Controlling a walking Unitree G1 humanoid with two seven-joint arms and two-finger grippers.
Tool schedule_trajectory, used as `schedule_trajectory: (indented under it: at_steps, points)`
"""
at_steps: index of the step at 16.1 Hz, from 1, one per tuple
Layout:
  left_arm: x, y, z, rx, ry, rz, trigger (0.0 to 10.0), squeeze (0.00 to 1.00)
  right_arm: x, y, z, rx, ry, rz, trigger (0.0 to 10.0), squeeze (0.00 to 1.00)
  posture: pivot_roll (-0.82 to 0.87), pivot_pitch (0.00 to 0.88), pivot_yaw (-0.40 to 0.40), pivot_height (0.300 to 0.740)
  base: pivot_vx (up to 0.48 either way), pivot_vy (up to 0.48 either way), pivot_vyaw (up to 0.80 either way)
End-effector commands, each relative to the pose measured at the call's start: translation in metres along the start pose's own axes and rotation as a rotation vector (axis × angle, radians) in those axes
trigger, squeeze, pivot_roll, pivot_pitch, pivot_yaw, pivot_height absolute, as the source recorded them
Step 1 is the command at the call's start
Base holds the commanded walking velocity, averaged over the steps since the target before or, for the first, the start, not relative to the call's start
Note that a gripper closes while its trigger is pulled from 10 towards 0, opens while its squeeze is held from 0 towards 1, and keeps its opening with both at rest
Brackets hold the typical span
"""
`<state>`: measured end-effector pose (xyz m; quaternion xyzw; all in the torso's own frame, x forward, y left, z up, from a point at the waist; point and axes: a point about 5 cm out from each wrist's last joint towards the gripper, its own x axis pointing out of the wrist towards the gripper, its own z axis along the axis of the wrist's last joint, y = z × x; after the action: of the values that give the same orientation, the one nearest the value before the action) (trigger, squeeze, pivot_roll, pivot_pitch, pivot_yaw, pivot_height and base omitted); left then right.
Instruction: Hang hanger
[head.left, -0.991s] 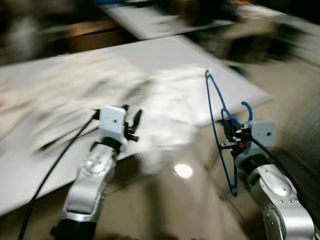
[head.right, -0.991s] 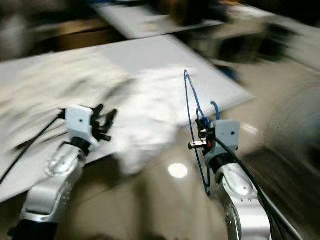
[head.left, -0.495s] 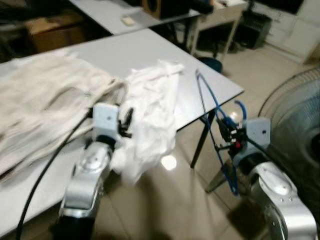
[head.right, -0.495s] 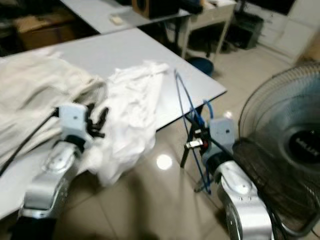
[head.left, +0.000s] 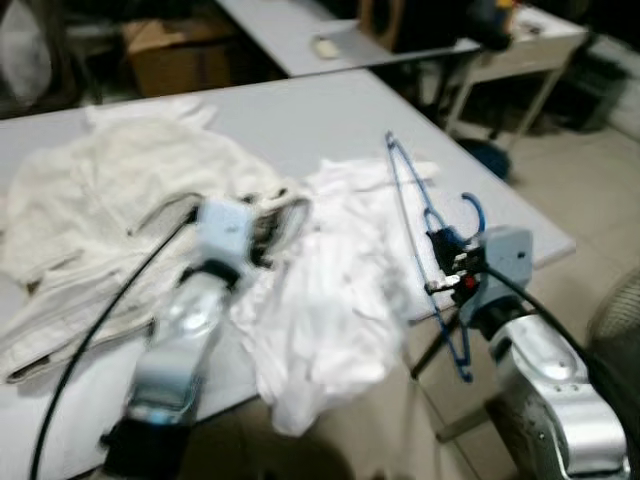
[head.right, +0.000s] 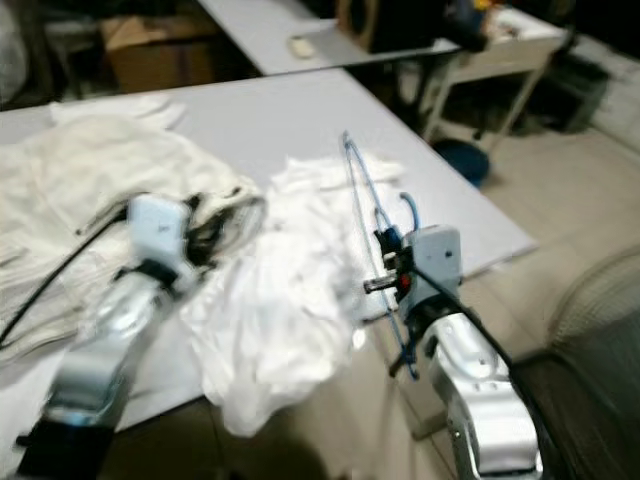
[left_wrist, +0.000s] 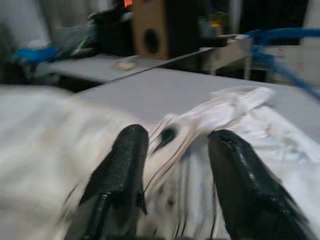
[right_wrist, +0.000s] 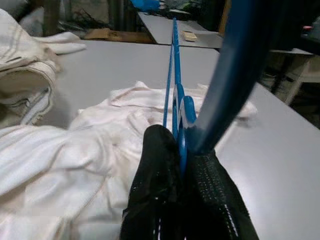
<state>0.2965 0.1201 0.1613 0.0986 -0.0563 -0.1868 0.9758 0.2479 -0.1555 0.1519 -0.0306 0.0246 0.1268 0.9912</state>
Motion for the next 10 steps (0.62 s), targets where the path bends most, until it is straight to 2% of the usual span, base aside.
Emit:
schedule_trajectory:
  at_steps: [1, 3, 4, 5, 6, 7, 8, 10]
  points:
    - [0.006, -0.004, 0.000, 0.082, -0.005, -0.044, 10.0, 1.00, -0.002, -0.005, -0.001, -0.007, 0.011, -0.021, 10.0, 0.00, -0.16, 0.058, -0.043, 0.740, 0.000, 0.000, 0.00]
    - [0.015, 0.008, -0.003, 0.262, 0.044, -0.041, 10.0, 1.00, -0.004, -0.005, -0.002, -0.006, 0.011, -0.025, 10.0, 0.00, -0.18, 0.057, -0.032, 0.740, 0.000, 0.000, 0.00]
    - [0.018, 0.011, -0.004, 0.321, 0.051, -0.051, 10.0, 1.00, -0.005, -0.005, -0.002, -0.003, 0.012, -0.029, 10.0, 0.00, -0.18, 0.057, -0.030, 0.740, 0.000, 0.000, 0.00]
    - [0.022, 0.012, -0.003, 0.374, 0.050, -0.074, 10.0, 0.88, -0.005, -0.006, -0.002, -0.001, 0.014, -0.033, 10.0, 0.00, -0.18, 0.057, -0.030, 0.740, 0.000, 0.000, 0.00]
    - [0.028, 0.009, -0.005, 0.404, 0.052, -0.125, 10.0, 0.33, -0.005, -0.005, -0.003, -0.001, 0.015, -0.033, 10.0, 0.00, -0.18, 0.058, -0.029, 0.740, 0.000, 0.000, 0.00]
    - [0.033, 0.006, -0.007, 0.426, 0.058, -0.174, 10.0, 0.00, -0.005, -0.005, -0.003, -0.002, 0.016, -0.033, 10.0, 0.00, -0.18, 0.056, -0.031, 0.740, 0.000, 0.000, 0.00]
    - [0.037, 0.003, -0.008, 0.432, 0.063, -0.203, 10.0, 0.00, -0.005, -0.006, -0.002, -0.003, 0.016, -0.032, 10.0, 0.00, -0.18, 0.056, -0.031, 0.740, 0.000, 0.000, 0.00]
    - [0.050, 0.004, -0.013, 0.445, 0.089, -0.189, 10.0, 0.00, -0.003, -0.006, -0.002, -0.006, 0.015, -0.030, 10.0, 0.00, -0.19, 0.055, -0.032, 0.740, 0.000, 0.000, 0.00]
